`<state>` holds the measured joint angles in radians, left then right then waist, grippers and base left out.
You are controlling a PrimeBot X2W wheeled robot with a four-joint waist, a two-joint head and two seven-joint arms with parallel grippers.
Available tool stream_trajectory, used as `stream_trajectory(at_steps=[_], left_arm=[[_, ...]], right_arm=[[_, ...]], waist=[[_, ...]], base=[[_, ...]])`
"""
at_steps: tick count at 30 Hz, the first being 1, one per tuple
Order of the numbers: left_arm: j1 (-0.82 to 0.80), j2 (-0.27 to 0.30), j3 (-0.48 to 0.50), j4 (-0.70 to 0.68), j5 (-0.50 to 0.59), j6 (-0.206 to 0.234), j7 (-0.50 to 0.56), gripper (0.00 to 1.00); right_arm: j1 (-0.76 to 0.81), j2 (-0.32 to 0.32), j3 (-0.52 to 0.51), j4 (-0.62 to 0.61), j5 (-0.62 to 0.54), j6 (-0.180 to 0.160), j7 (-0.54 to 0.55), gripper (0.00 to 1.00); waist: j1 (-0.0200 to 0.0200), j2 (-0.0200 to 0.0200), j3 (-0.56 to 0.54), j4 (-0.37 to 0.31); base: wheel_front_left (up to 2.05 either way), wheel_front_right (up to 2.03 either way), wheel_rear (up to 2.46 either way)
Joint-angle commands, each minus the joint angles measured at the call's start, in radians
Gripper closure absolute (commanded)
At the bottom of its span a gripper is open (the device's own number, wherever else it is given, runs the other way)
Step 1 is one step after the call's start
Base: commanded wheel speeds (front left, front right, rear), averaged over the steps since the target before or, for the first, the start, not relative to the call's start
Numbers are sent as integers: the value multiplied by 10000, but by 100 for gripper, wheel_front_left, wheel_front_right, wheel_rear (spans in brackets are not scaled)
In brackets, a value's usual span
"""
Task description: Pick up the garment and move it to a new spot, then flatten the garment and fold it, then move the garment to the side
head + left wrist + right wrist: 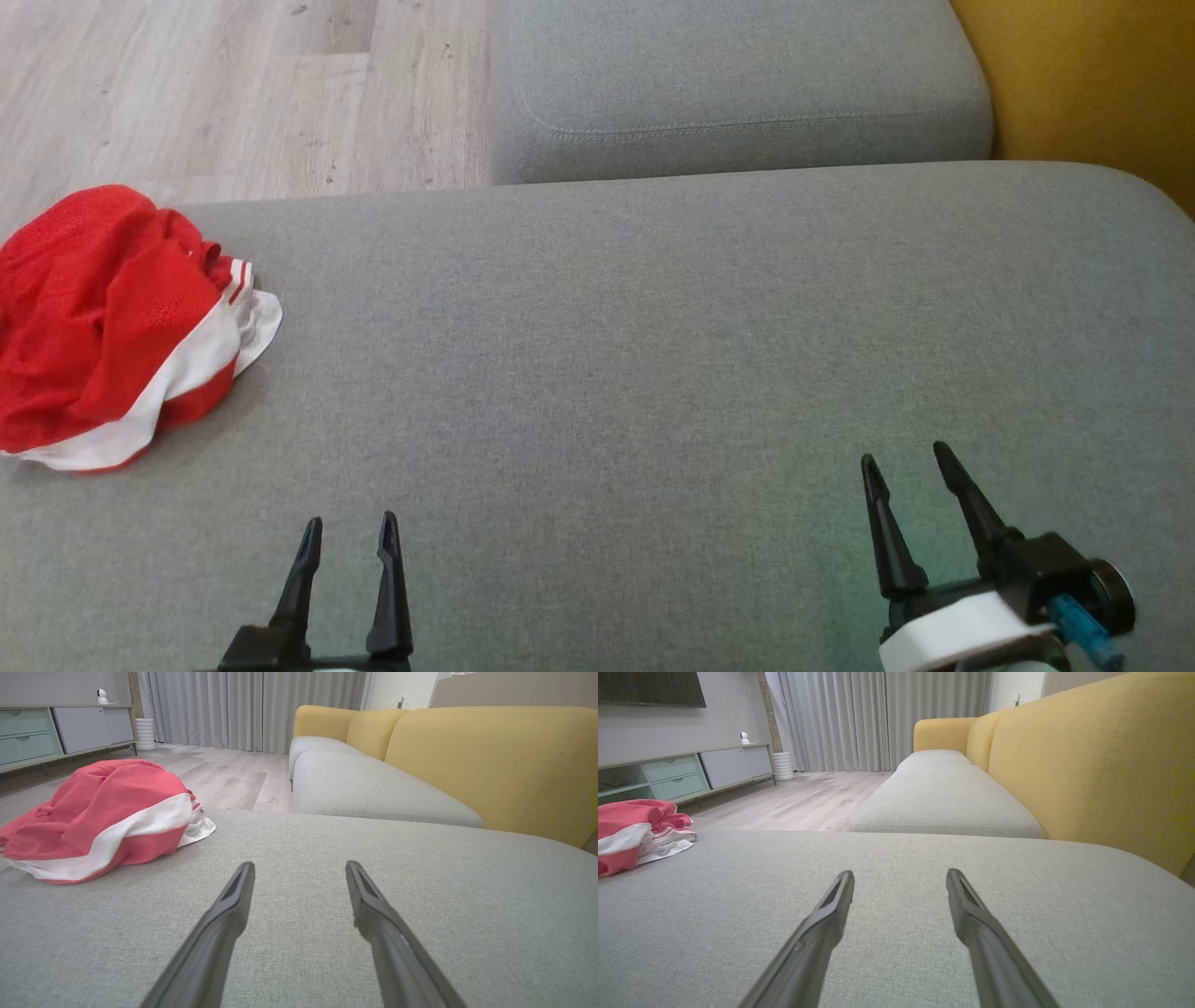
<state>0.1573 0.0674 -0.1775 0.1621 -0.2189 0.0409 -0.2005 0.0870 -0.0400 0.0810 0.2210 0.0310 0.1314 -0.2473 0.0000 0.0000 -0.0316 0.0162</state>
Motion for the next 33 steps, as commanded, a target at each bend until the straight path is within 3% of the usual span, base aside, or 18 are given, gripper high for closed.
stream_trajectory(at_steps=[1,22,27,33], left_arm=[[-299,79,284,-307,-27,55,-44,0],[-349,193,145,-313,-118,193,-46,0],[-500,212,62,-354,-98,207,-18,0],[-594,298,7,-461,-63,246,49,0]], right_arm=[[-205,-102,236,-348,-46,-7,-83,0],[-200,-102,126,-346,-35,-7,-45,0],[-92,-102,-135,-383,-55,-7,-58,0],[-69,-102,-326,-478,-62,-7,-75,0]], waist=[[0,0,9,2],[0,0,67,153],[0,0,83,803],[0,0,145,2401]], base=[[0,0,0],[0,0,0],[0,0,0],[0,0,0]])
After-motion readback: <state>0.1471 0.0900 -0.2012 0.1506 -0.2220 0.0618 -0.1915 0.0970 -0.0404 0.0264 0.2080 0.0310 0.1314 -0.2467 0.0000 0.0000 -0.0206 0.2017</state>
